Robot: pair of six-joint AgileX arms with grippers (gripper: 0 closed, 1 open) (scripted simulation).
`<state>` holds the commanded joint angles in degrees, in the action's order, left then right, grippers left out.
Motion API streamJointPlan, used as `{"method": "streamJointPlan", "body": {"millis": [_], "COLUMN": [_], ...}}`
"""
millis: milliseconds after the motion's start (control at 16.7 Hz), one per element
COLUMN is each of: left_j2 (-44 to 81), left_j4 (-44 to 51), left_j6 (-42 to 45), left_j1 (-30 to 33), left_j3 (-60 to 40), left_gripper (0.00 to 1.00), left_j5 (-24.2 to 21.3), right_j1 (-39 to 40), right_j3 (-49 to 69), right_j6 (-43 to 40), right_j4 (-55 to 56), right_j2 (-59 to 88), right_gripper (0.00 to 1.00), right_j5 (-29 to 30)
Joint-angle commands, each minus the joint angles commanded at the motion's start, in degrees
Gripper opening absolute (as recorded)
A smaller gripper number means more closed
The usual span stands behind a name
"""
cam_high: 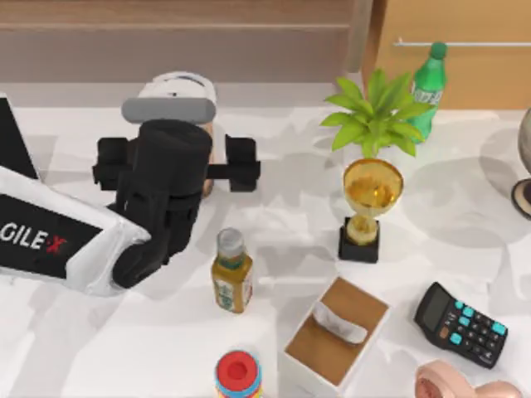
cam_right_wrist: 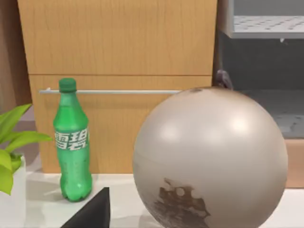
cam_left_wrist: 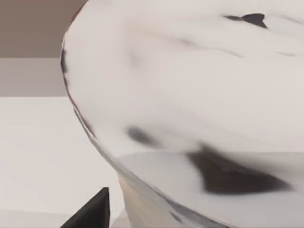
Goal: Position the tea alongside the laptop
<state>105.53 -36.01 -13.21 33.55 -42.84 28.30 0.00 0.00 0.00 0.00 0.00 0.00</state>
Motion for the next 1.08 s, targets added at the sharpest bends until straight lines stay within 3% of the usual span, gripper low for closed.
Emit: {"method": "streamJointPlan", "body": {"millis": [420,1080], "left_j2": [3.8,3.8], "left_j4": [-2.4,-2.4], "left_j6": [1.2,1.2], "left_j1": [-2.5,-2.5], "left_j3": [-2.8,-2.8], "left_gripper": [1.00,0.17], "left_j5": [-2.3,-2.3], "right_j1": [0.0,0.0], "right_j3": [0.0,0.0], "right_j6": [0.0,0.0], "right_j4": [0.0,0.0], "right_j2": [0.0,0.0], "right_gripper": [1.00,1.00], "right_j5": [0.0,0.0]}}
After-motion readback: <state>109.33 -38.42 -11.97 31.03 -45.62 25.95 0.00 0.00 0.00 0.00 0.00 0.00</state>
